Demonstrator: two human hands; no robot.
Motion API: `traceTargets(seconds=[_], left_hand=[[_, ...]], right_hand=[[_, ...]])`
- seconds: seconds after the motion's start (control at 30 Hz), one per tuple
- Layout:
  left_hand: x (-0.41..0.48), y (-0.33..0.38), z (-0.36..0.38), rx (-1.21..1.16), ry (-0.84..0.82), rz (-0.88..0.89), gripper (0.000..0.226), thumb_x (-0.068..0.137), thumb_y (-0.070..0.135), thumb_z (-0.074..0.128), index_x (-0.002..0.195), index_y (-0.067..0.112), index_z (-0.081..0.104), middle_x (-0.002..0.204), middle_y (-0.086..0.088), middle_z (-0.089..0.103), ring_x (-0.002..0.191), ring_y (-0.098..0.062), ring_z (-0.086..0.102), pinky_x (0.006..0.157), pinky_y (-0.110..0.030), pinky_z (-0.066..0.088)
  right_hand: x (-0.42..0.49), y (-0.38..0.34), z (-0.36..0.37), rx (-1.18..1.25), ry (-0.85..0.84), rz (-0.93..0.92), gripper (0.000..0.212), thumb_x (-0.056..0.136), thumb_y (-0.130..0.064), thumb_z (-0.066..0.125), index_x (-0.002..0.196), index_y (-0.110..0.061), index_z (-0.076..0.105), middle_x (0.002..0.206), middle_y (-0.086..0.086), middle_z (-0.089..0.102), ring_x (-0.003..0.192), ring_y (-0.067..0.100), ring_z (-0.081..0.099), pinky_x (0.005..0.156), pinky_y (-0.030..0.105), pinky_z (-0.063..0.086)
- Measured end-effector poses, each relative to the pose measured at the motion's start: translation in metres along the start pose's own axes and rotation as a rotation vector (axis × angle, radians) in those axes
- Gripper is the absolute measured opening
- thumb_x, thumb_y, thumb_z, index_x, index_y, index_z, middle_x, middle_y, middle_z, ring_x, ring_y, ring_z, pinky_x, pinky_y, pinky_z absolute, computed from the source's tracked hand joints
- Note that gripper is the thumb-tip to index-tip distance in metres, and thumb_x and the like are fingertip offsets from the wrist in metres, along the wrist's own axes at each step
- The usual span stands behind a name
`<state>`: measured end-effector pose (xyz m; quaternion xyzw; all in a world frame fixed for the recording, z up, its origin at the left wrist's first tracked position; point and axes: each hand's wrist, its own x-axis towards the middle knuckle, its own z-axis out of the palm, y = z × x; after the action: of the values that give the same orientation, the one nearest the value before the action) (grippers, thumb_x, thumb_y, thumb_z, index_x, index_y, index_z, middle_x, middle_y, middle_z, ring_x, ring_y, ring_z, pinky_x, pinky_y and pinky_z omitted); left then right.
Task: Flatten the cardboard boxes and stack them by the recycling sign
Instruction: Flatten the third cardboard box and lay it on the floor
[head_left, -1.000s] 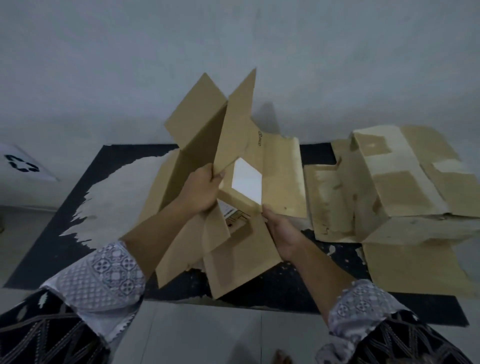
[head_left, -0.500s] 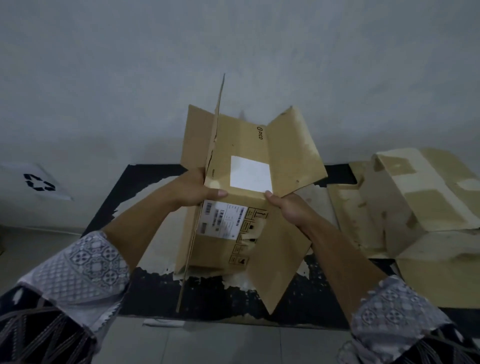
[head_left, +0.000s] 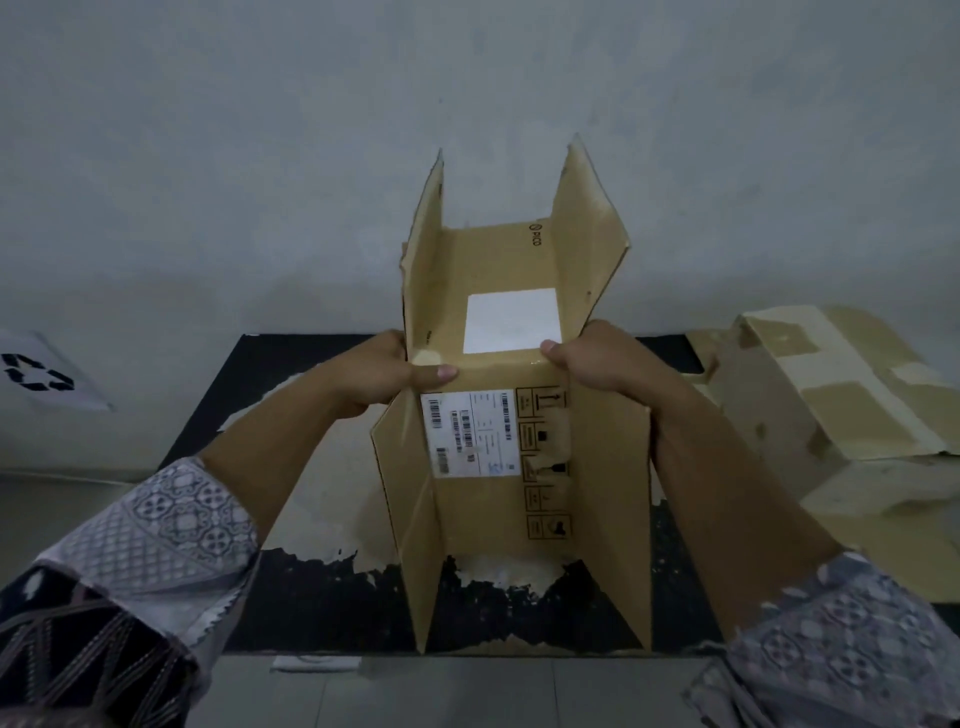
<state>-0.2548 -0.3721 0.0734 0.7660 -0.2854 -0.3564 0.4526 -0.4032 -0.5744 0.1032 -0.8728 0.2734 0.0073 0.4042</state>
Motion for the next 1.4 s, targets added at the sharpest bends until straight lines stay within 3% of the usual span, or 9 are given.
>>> traceTargets(seconds=[0.07, 0.13, 0.33, 0.57, 0.83, 0.97, 1.07, 1.23, 1.4], left_hand=[[-0.001, 0.0, -0.007, -0.012, -0.013, -0.004, 0.049, 0.082, 0.03, 0.074, 0.127, 0.02, 0.057, 0.113, -0.002, 0.072, 0.103, -0.02, 0.069, 0.087, -0.037, 0.056], [-0.001, -0.003, -0.013, -0.017, -0.02, -0.016, 0.048, 0.08, 0.029, 0.074, 0.125, 0.02, 0.058, 0.113, -0.003, 0.071, 0.104, -0.02, 0.069, 0.089, -0.038, 0.056], [0.007, -0.024, -0.029, -0.011, 0.013, -0.061, 0.084, 0.06, 0.042, 0.087, 0.135, 0.022, 0.052, 0.121, 0.003, 0.068, 0.112, -0.018, 0.063, 0.098, -0.041, 0.05], [0.025, -0.047, -0.01, -0.31, 0.095, -0.065, 0.062, 0.078, 0.022, 0.08, 0.134, 0.019, 0.054, 0.121, -0.005, 0.069, 0.111, -0.025, 0.065, 0.092, -0.046, 0.054], [0.054, -0.06, 0.041, -0.454, 0.134, -0.12, 0.042, 0.085, 0.015, 0.073, 0.124, 0.012, 0.059, 0.114, -0.008, 0.071, 0.103, -0.026, 0.068, 0.09, -0.044, 0.055], [0.055, -0.082, 0.066, -0.432, 0.15, -0.107, 0.046, 0.085, 0.02, 0.074, 0.128, 0.015, 0.057, 0.119, -0.001, 0.068, 0.105, -0.017, 0.065, 0.086, -0.032, 0.053], [0.053, -0.106, 0.067, -0.397, 0.243, -0.205, 0.052, 0.079, 0.03, 0.08, 0.124, 0.014, 0.061, 0.117, 0.001, 0.07, 0.104, -0.019, 0.067, 0.096, -0.038, 0.051], [0.042, -0.119, 0.042, -0.314, 0.378, -0.271, 0.032, 0.084, 0.028, 0.075, 0.112, 0.013, 0.069, 0.107, -0.004, 0.073, 0.093, -0.022, 0.07, 0.078, -0.032, 0.055], [0.023, -0.116, 0.022, -0.276, -0.015, -0.361, 0.046, 0.081, 0.02, 0.075, 0.125, 0.022, 0.061, 0.117, -0.007, 0.07, 0.108, -0.028, 0.067, 0.095, -0.046, 0.053]], right_hand=[[0.002, -0.009, -0.001, -0.078, 0.001, 0.006, 0.03, 0.102, -0.033, 0.047, 0.104, -0.005, 0.057, 0.102, 0.008, 0.053, 0.07, 0.012, 0.047, 0.052, 0.022, 0.03], [0.006, -0.014, 0.004, -0.098, -0.016, 0.014, 0.03, 0.103, -0.029, 0.046, 0.109, -0.002, 0.058, 0.102, 0.008, 0.053, 0.066, 0.008, 0.043, 0.051, 0.021, 0.029], [0.027, -0.005, 0.035, -0.058, -0.118, 0.078, 0.053, 0.101, -0.037, 0.048, 0.139, 0.0, 0.046, 0.139, 0.014, 0.052, 0.122, 0.028, 0.052, 0.083, 0.025, 0.038], [0.045, 0.019, 0.029, 0.204, -0.223, 0.154, 0.053, 0.096, -0.041, 0.056, 0.137, -0.008, 0.054, 0.14, 0.004, 0.055, 0.124, 0.022, 0.055, 0.097, 0.027, 0.043], [0.036, 0.057, 0.026, 0.204, -0.101, 0.313, 0.025, 0.1, -0.017, 0.051, 0.112, 0.0, 0.065, 0.124, 0.017, 0.063, 0.109, 0.03, 0.061, 0.092, 0.036, 0.046], [0.033, 0.079, 0.04, 0.306, -0.042, 0.407, 0.025, 0.094, -0.021, 0.057, 0.112, -0.005, 0.062, 0.103, 0.01, 0.065, 0.085, 0.018, 0.06, 0.063, 0.03, 0.046], [0.035, 0.091, 0.055, 0.326, -0.056, 0.391, 0.031, 0.094, -0.022, 0.056, 0.117, -0.003, 0.063, 0.109, 0.01, 0.066, 0.091, 0.016, 0.059, 0.078, 0.028, 0.047], [0.031, 0.092, 0.07, 0.542, -0.142, 0.403, 0.034, 0.099, -0.025, 0.054, 0.123, -0.002, 0.063, 0.121, 0.012, 0.067, 0.097, 0.019, 0.064, 0.074, 0.025, 0.051], [0.023, 0.116, 0.049, 0.634, -0.391, 0.492, 0.051, 0.068, -0.012, 0.074, 0.118, -0.011, 0.067, 0.112, 0.014, 0.072, 0.1, 0.031, 0.069, 0.087, 0.043, 0.055]])
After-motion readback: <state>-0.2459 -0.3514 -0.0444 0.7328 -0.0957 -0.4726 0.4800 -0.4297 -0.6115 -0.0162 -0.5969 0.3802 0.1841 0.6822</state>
